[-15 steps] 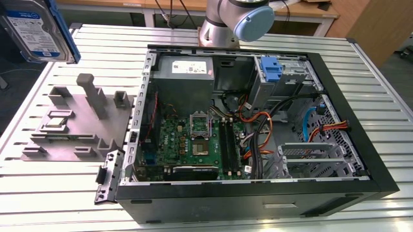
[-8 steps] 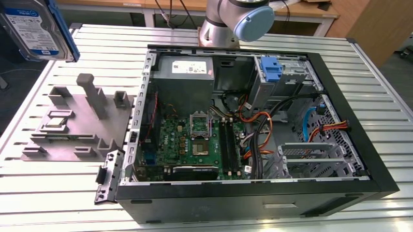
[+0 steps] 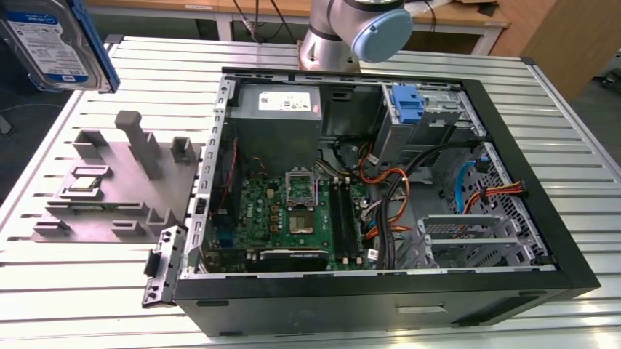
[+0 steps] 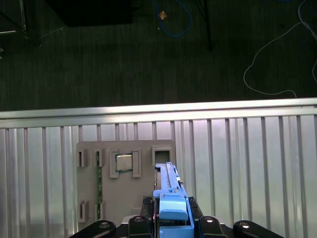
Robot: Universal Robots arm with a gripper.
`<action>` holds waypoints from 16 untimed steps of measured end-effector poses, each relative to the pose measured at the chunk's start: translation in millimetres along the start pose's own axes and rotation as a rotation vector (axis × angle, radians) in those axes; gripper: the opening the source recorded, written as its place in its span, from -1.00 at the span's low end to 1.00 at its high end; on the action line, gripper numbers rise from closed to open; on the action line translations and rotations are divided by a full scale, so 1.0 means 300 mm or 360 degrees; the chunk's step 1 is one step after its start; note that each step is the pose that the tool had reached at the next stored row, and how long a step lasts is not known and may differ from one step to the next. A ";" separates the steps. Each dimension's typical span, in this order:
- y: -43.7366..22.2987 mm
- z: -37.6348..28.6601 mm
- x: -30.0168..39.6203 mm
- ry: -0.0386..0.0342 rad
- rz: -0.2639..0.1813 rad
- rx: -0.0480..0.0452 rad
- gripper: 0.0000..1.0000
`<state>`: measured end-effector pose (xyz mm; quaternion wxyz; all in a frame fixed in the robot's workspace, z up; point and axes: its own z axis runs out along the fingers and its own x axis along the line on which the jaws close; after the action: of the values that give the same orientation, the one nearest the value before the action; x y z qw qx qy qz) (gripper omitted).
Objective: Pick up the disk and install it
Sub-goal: 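Pick up the disk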
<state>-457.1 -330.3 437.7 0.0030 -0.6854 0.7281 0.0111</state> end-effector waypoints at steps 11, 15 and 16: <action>0.000 -0.030 -0.001 0.0000 0.0000 0.0000 -0.26; 0.000 -0.040 -0.001 0.0000 0.0000 0.0000 -0.26; 0.000 -0.042 -0.001 0.0000 0.0000 0.0000 -0.26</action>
<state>-457.0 -330.3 450.3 0.0031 -0.6854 0.7281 0.0110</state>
